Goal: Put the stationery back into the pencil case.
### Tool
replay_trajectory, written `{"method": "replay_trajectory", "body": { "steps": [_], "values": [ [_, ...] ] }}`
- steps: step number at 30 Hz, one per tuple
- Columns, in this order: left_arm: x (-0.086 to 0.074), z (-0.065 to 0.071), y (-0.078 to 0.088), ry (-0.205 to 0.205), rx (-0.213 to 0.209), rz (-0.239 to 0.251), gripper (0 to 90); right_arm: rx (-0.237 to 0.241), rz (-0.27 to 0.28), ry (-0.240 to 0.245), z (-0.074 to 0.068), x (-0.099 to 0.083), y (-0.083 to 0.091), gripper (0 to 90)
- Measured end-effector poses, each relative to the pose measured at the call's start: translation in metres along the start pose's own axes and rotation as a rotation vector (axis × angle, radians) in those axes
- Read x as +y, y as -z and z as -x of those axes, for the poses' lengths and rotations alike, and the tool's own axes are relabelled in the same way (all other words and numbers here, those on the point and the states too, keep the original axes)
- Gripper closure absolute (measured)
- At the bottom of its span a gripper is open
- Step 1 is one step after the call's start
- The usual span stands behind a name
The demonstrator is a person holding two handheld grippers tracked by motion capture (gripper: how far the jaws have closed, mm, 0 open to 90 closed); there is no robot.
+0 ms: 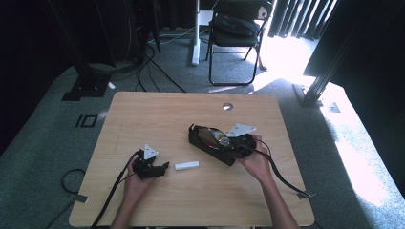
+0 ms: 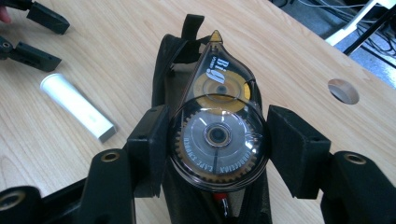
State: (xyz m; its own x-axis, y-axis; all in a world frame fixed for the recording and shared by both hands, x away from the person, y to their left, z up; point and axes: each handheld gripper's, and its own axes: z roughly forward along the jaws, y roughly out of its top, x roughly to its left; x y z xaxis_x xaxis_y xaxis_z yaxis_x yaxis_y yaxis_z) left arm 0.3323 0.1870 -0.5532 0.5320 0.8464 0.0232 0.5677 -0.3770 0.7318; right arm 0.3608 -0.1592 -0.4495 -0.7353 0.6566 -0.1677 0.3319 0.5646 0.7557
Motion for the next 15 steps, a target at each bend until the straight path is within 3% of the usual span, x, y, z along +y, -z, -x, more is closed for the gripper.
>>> {"method": "replay_trajectory", "body": {
  "steps": [15],
  "values": [
    [0.000,0.000,0.000,-0.001,0.000,0.000,29.4,0.017,-0.035,0.000,-0.002,-0.002,-0.014,41.1]
  ]
}}
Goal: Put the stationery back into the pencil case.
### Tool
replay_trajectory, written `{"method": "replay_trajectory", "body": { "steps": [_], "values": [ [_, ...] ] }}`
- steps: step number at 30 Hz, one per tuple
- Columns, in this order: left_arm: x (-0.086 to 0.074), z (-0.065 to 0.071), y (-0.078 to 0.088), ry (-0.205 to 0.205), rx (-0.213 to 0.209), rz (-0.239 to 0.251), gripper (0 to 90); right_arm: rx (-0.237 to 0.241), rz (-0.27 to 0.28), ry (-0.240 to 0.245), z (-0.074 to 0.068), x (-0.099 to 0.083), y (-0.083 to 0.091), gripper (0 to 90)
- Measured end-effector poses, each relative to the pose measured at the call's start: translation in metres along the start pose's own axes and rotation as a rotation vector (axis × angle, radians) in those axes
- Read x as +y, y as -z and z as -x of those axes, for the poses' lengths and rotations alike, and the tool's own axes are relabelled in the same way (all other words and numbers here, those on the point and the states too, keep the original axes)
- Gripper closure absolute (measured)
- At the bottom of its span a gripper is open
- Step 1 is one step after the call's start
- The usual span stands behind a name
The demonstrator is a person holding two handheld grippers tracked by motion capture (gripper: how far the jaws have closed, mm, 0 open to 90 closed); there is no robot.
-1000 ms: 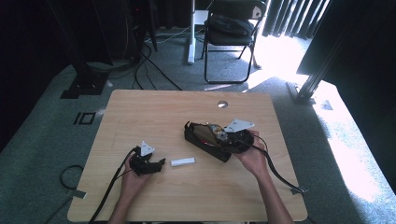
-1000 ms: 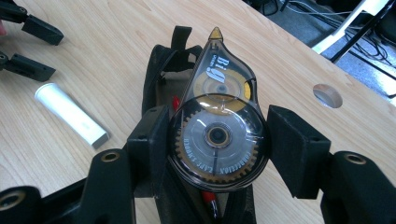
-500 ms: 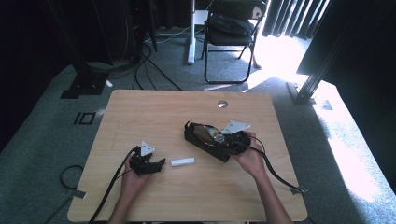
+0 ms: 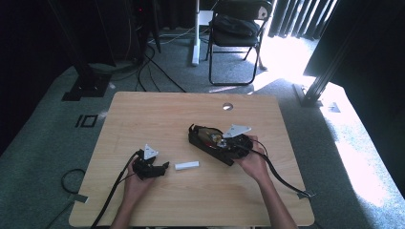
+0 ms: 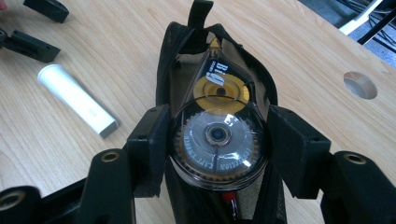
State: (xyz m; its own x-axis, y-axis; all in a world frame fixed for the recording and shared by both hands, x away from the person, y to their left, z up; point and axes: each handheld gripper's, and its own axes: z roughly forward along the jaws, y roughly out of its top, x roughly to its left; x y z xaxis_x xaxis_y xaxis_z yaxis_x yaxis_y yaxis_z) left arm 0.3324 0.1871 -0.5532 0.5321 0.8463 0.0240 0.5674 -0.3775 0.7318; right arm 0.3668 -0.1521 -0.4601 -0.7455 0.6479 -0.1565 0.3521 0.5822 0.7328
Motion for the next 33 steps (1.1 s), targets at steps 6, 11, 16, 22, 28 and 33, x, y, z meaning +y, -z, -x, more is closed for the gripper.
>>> {"method": "replay_trajectory", "body": {
  "steps": [6,11,16,22,28,33],
  "values": [
    [0.000,0.000,0.000,-0.002,-0.001,-0.002,29.4,0.011,-0.015,-0.009,0.002,0.000,-0.008,41.1],
    [0.000,0.000,0.000,-0.002,-0.001,-0.002,29.4,0.024,-0.024,-0.015,0.003,0.000,-0.011,41.0],
    [0.000,0.000,0.000,-0.002,0.000,-0.002,29.4,0.046,-0.024,-0.030,0.006,0.000,-0.014,41.0],
    [0.000,0.000,0.000,-0.003,0.000,-0.003,29.4,0.065,-0.032,-0.045,0.008,0.000,-0.017,40.9],
    [0.000,0.000,0.000,-0.003,0.000,-0.002,29.4,0.084,-0.034,-0.060,0.010,0.000,-0.019,40.8],
    [0.000,0.000,0.000,-0.003,0.000,-0.003,29.4,0.090,-0.036,-0.062,0.010,0.000,-0.019,40.5]
  ]
}}
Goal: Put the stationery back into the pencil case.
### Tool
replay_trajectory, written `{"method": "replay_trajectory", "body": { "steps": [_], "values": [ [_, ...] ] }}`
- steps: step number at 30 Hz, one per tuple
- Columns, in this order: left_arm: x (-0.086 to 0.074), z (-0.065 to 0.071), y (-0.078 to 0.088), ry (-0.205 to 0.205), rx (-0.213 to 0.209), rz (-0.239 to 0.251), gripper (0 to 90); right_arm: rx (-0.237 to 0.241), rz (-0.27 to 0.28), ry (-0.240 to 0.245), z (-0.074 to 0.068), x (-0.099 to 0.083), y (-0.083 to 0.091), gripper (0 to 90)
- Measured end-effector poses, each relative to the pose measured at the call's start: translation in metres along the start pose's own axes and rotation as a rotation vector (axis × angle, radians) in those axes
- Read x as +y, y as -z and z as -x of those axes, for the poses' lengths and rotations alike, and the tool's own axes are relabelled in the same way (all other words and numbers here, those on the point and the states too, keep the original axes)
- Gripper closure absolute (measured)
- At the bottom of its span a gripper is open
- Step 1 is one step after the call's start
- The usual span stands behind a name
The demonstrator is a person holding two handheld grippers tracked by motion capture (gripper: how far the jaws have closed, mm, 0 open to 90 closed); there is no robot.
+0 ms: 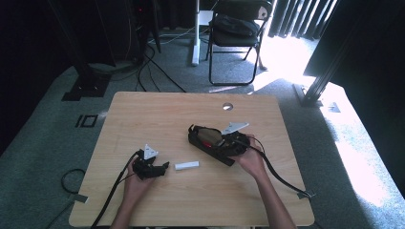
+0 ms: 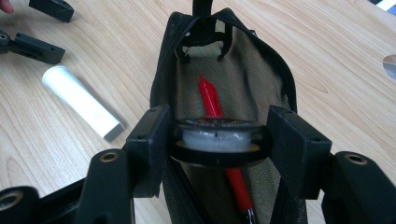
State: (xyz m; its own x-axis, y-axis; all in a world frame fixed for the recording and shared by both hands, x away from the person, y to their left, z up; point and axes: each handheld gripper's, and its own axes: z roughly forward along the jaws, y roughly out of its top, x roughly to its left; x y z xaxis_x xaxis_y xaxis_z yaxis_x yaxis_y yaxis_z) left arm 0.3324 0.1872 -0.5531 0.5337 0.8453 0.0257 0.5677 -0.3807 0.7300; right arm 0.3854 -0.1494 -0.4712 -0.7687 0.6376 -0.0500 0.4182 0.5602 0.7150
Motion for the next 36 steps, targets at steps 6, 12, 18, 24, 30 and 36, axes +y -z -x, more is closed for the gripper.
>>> {"method": "replay_trajectory", "body": {
  "steps": [6,12,18,24,30,36],
  "values": [
    [0.000,0.000,0.000,0.001,0.000,0.001,29.4,0.003,-0.014,-0.003,0.000,0.000,0.000,40.3],
    [0.000,0.000,0.000,0.000,0.000,0.000,29.4,0.006,-0.010,-0.001,0.000,0.000,0.002,39.8],
    [0.000,0.000,0.000,0.000,0.000,0.000,29.3,0.007,-0.007,0.003,-0.001,0.000,0.002,40.2],
    [0.000,0.000,0.000,0.003,0.000,0.002,29.3,0.007,0.025,0.019,-0.008,-0.001,0.008,41.8],
    [0.000,0.000,0.000,0.003,0.000,0.002,29.3,0.006,0.070,0.053,-0.017,-0.001,0.021,43.3],
    [0.000,0.000,0.000,0.003,-0.002,0.002,29.3,0.015,0.088,0.071,-0.023,-0.002,0.027,43.2]
  ]
}}
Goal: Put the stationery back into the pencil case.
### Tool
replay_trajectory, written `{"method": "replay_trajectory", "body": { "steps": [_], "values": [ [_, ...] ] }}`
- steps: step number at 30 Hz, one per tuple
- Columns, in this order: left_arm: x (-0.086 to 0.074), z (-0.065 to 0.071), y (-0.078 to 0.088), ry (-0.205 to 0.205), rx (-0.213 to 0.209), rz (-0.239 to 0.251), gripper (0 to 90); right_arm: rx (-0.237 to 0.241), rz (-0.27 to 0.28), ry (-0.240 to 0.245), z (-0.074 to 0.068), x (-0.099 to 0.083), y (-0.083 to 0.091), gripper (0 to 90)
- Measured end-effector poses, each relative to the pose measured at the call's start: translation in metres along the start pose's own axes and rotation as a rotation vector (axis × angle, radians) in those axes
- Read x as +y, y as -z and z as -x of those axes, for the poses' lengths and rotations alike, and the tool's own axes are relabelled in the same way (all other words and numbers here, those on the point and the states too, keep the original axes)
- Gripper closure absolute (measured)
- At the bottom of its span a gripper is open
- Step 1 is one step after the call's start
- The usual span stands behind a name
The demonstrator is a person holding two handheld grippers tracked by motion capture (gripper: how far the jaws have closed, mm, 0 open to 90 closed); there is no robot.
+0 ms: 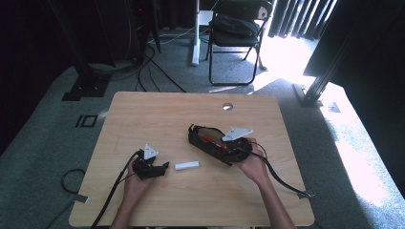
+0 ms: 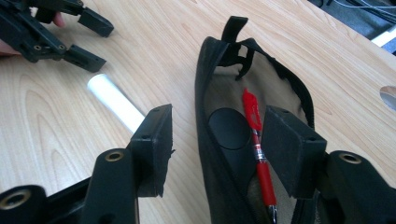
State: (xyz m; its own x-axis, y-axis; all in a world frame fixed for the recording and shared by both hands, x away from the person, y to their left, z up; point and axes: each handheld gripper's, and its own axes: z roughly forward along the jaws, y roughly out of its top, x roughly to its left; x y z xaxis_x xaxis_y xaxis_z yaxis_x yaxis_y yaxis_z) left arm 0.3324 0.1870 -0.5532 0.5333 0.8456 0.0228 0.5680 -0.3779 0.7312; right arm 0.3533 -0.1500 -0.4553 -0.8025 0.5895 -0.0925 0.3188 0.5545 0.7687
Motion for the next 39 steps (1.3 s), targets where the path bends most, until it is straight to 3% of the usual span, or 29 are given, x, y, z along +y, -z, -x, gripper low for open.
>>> {"method": "replay_trajectory", "body": {
  "steps": [6,12,16,20,25,28,30,34,35,39],
  "values": [
    [0.000,0.001,0.001,-0.008,-0.010,0.002,29.6,0.006,0.001,0.010,-0.005,-0.001,0.002,43.0],
    [-0.003,0.005,0.004,-0.043,-0.050,0.015,43.4,0.014,-0.012,0.015,-0.008,-0.002,0.000,42.6],
    [-0.004,0.011,0.005,-0.111,-0.143,0.014,37.3,0.013,-0.013,0.018,-0.007,-0.003,0.000,42.3],
    [-0.004,0.021,0.005,-0.170,-0.189,0.008,34.2,0.014,-0.012,0.016,-0.007,-0.003,0.001,42.3],
    [-0.001,0.030,0.001,-0.196,-0.212,0.009,35.1,0.014,-0.016,0.023,-0.007,-0.003,0.001,42.2],
    [0.003,0.033,-0.001,-0.186,-0.221,0.009,38.6,0.015,-0.015,0.023,-0.007,-0.003,0.001,42.2],
    [0.004,0.034,-0.001,-0.188,-0.219,0.005,45.4,0.012,-0.017,0.025,-0.008,-0.003,0.001,42.2],
    [0.007,0.037,-0.001,-0.209,-0.223,-0.012,53.4,0.015,-0.019,0.032,-0.009,-0.003,0.001,42.1],
    [0.008,0.038,-0.002,-0.211,-0.226,-0.014,58.9,0.016,-0.022,0.033,-0.009,-0.004,0.001,42.1],
    [0.012,0.040,-0.003,-0.238,-0.238,-0.030,63.3,0.016,-0.025,0.033,-0.010,-0.004,0.000,41.8]
  ]
}}
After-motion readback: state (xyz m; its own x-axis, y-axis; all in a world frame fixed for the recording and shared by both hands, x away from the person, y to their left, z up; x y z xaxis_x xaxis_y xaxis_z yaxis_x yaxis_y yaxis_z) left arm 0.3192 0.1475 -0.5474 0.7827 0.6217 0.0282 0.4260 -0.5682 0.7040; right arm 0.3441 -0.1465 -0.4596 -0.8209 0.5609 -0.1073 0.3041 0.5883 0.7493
